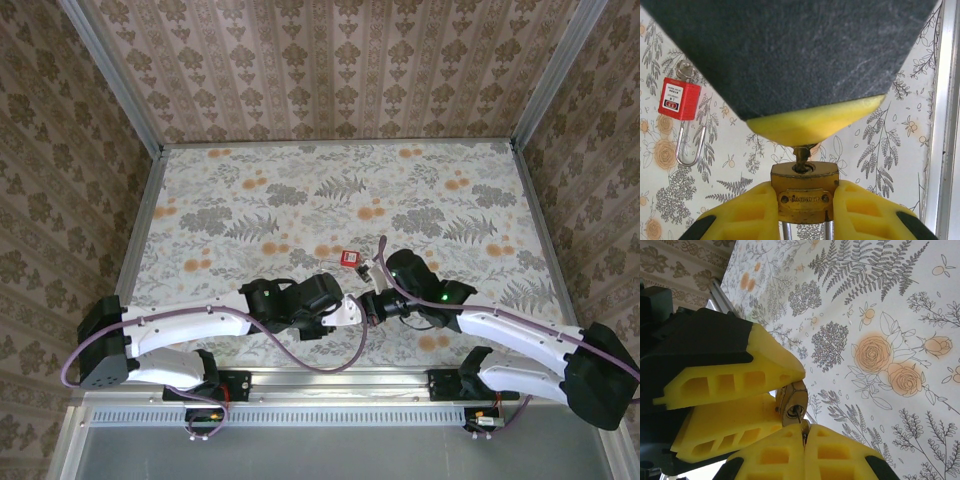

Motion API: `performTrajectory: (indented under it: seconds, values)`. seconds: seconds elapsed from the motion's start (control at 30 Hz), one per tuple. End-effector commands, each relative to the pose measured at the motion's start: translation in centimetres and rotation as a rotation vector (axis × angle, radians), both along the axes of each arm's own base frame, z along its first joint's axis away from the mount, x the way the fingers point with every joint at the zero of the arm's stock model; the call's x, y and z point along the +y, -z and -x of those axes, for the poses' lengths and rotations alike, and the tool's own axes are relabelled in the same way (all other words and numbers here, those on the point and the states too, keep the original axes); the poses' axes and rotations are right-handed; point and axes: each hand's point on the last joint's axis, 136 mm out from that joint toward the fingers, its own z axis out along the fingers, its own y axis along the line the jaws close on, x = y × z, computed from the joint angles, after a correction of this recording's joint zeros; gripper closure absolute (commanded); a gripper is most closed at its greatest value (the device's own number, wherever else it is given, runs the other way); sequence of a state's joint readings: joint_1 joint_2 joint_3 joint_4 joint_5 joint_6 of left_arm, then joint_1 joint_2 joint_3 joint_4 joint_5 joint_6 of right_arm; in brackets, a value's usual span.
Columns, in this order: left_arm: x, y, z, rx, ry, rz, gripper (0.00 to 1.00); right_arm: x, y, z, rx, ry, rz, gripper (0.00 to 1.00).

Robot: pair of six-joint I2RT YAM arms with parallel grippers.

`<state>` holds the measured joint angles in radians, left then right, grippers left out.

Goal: Unlock with the key

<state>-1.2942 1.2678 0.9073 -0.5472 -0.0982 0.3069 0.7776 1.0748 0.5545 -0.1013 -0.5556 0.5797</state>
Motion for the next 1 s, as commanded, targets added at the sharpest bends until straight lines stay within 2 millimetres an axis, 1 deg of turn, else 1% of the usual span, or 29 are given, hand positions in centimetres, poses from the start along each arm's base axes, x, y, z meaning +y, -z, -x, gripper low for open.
performTrajectory:
  seconds: [0.0,0.13,0.3,0.4,0.6,0.77,0.97]
  values:
    - [-8.6,-10.8,1.0,-0.037,0.115,0.507,0.92,2.1,-2.3,-0.7,-0.077,-0.024,-0.071,0.97]
    - [-9.1,-11.0,0.9,-0.037,0.114,0.528,0.92,2.3,-2.9,-0.8,-0.080,-0.018,-0.092,0.97]
    - [-9.7,-10.3,0.6,-0.041,0.107,0.521,0.93,2.5,-3.9,-0.7,-0.072,-0.018,-0.136,0.97]
    - [-9.9,-9.7,0.3,-0.044,0.100,0.514,0.93,2.4,-4.0,-0.6,-0.071,-0.013,-0.132,0.97]
    - [-10.7,-10.5,-0.1,-0.057,0.093,0.555,0.95,2.9,-2.5,-0.5,-0.052,-0.016,-0.107,0.97]
    - [-11.6,-11.0,-0.4,-0.066,0.091,0.582,0.96,3.5,-2.7,-0.5,-0.053,-0.020,-0.120,0.97]
    - [-12.1,-12.3,-0.7,-0.088,0.091,0.634,0.97,3.7,-2.8,-0.5,-0.051,-0.020,-0.133,0.97]
